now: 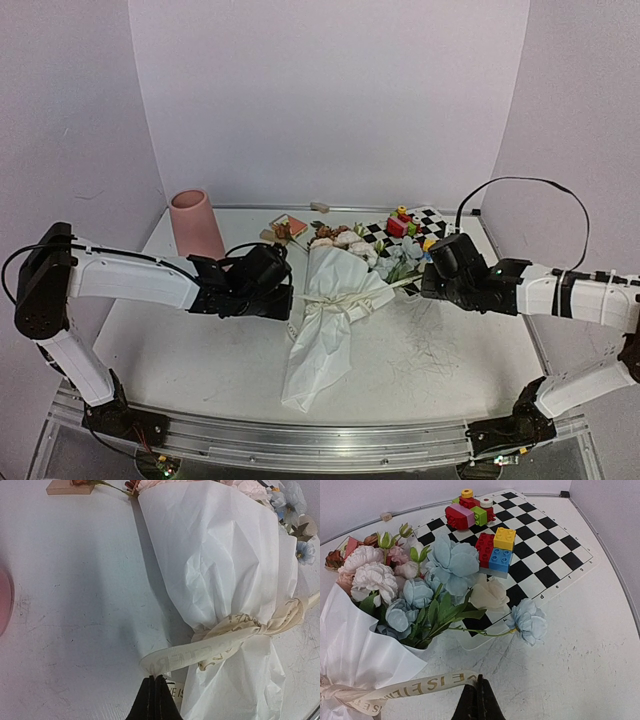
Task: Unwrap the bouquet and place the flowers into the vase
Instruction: Untie the ribbon from the wrapping paper.
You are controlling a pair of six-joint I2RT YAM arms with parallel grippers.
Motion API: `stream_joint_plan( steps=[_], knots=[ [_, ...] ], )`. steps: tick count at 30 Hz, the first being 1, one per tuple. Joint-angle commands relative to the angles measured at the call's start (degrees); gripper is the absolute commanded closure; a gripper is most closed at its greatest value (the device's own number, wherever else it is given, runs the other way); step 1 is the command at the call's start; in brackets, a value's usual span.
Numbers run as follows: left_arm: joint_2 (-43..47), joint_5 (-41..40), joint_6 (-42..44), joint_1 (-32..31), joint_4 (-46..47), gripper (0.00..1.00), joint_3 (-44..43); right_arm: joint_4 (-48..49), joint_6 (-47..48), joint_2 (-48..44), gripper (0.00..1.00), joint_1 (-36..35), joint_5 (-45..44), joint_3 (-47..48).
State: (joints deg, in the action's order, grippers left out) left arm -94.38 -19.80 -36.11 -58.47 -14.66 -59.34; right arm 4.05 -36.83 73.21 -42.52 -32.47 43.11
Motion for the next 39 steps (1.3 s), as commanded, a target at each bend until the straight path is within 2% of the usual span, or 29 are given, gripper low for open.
stream_joint_plan(
  steps=[1, 13, 27, 39],
  knots=[
    [4.63, -1.65, 0.27, -0.24, -2.46, 1.0, -5.2, -2.68, -1.01, 0.17, 1.0, 0.24, -2.88, -0.3],
    [8.13, 0.63, 1.3, -0.24, -3.19, 1.0, -8.42, -2.74, -0.43, 3.26, 1.0, 0.25, -0.57, 1.18],
    [15.06, -1.52, 1.92, -0.26, -3.73, 1.0, -9.63, -3.09, -0.87, 0.08, 1.0, 0.25, -4.09, 0.57],
    [15.96, -1.55, 2.86, -0.24, -3.8, 1.0, -11.24, -3.66, -0.44, -3.02, 1.0, 0.25, -7.17, 0.76]
  ],
)
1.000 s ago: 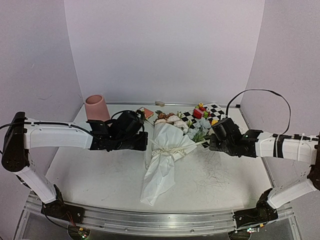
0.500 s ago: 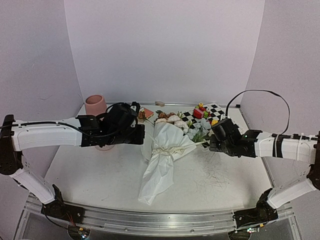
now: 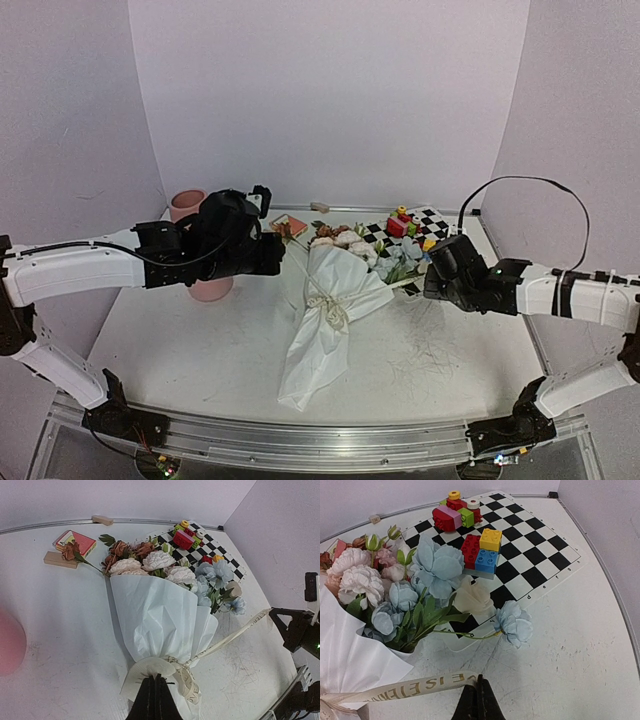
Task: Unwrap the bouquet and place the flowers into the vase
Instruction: Untie the ribbon from the wrapping paper.
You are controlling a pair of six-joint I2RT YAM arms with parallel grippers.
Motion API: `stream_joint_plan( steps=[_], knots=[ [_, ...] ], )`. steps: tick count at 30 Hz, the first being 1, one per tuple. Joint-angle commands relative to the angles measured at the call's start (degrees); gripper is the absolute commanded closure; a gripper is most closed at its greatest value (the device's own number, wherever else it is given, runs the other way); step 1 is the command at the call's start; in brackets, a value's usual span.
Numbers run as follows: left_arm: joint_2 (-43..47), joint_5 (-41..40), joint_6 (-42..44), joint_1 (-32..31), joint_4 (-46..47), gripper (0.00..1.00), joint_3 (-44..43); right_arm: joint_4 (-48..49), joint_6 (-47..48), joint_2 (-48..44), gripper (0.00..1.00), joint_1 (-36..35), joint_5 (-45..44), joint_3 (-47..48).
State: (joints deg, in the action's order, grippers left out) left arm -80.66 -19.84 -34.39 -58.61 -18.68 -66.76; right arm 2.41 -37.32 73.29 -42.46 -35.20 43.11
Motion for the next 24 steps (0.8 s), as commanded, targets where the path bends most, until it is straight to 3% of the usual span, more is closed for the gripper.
stream_joint_plan(
  steps=[1, 24],
  knots=[
    [2.36, -1.57, 1.27, -0.1, 0.22, 1.0, -3.97, -2.08, 0.06, -3.61, 1.0, 0.18, -4.84, 0.7],
    [5.57, -4.2, 3.53, -0.11, 0.06, 0.99, -6.3, -2.32, 4.75, -9.29, 1.0, 0.18, -6.46, 3.05]
  ],
)
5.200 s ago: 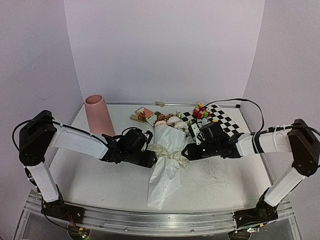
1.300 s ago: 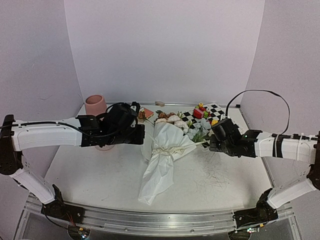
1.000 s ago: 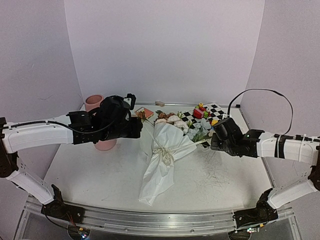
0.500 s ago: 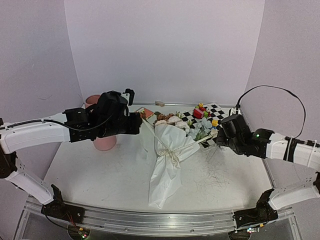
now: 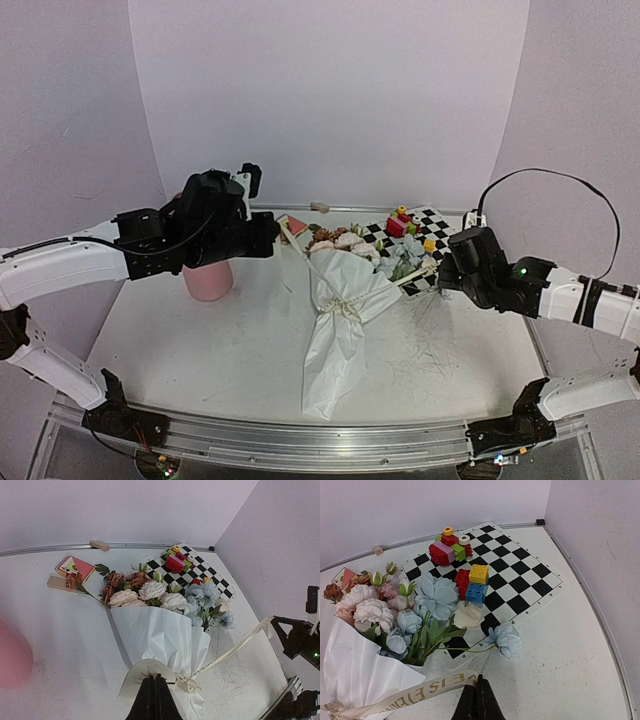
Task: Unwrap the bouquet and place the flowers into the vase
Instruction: Untie the ribbon from the wrapping paper.
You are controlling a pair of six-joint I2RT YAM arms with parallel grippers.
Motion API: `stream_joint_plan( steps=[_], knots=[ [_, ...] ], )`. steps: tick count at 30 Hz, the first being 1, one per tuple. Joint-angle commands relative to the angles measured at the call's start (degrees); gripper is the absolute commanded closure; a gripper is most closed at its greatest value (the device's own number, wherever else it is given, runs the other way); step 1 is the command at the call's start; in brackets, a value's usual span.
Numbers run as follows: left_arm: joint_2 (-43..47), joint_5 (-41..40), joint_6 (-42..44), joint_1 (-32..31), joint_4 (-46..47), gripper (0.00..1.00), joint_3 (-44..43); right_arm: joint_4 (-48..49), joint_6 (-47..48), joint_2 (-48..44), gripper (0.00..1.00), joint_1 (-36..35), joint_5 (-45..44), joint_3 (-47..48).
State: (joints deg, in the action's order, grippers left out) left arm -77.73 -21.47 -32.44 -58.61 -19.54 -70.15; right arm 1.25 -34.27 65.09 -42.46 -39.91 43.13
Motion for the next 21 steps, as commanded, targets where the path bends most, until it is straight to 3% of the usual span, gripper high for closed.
stream_joint_plan(
  steps=[1, 21],
  knots=[
    [2.76, -2.75, 1.67, -0.12, 0.87, 0.99, -2.88, -1.16, 2.19, -1.02, 1.0, 0.18, -1.48, 3.55],
    [7.31, -8.35, 5.24, -0.1, 0.26, 0.99, -2.54, -1.16, 9.41, -1.8, 1.0, 0.18, -2.18, 9.17]
  ],
)
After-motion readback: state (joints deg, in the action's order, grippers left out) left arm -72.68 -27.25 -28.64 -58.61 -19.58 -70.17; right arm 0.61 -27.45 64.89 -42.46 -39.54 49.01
